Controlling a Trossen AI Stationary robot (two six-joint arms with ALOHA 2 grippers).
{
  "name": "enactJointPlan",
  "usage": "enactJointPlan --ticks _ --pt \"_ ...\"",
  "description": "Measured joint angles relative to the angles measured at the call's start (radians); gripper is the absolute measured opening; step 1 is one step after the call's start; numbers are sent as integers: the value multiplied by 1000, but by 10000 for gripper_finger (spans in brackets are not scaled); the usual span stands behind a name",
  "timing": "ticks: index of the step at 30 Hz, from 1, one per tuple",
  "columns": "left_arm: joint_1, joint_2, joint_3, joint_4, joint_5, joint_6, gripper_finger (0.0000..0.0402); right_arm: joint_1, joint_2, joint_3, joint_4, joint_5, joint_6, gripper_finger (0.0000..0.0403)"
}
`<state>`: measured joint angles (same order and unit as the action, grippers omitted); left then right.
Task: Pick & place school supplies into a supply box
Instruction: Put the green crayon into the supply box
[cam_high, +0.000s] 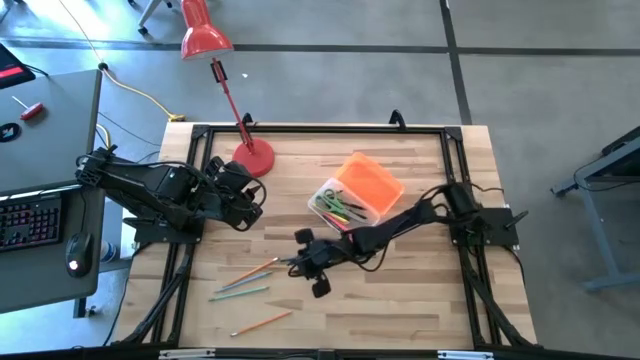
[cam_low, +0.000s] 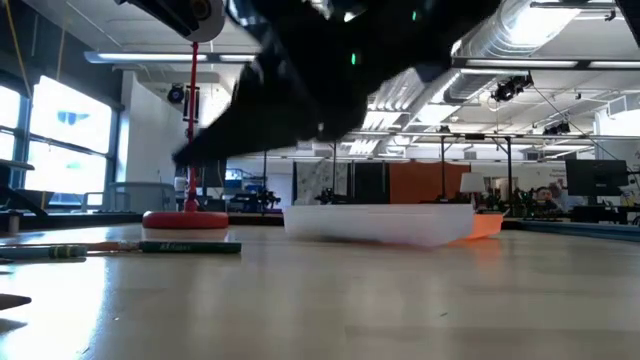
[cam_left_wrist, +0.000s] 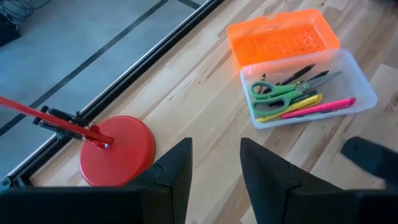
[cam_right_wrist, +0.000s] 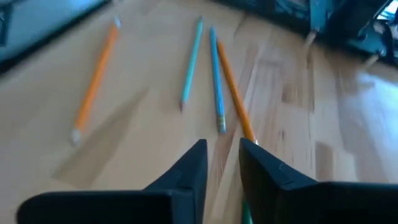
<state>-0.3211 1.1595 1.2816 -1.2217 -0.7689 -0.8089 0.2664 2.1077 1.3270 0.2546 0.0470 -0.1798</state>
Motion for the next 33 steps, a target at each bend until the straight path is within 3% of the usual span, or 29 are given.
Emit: enactJointPlan --ticks 5,12,19,25,29,33 --pt "0 0 0 0 0 0 166 -33 90 -2 34 -29 96 102" --pt "0 0 0 -1 -3 0 166 -36 160 0 151 86 29 110" --pt "0 0 0 -2 -4 0 166 -56 165 0 140 77 23 110" --pt "0 0 0 -2 -5 0 166 -93 182 2 144 -86 -1 105" --pt "0 0 0 -3 -7 0 166 -115 219 4 162 -200 -68 82" --pt "0 0 0 -3 -11 0 166 -130 261 4 193 -240 -75 55"
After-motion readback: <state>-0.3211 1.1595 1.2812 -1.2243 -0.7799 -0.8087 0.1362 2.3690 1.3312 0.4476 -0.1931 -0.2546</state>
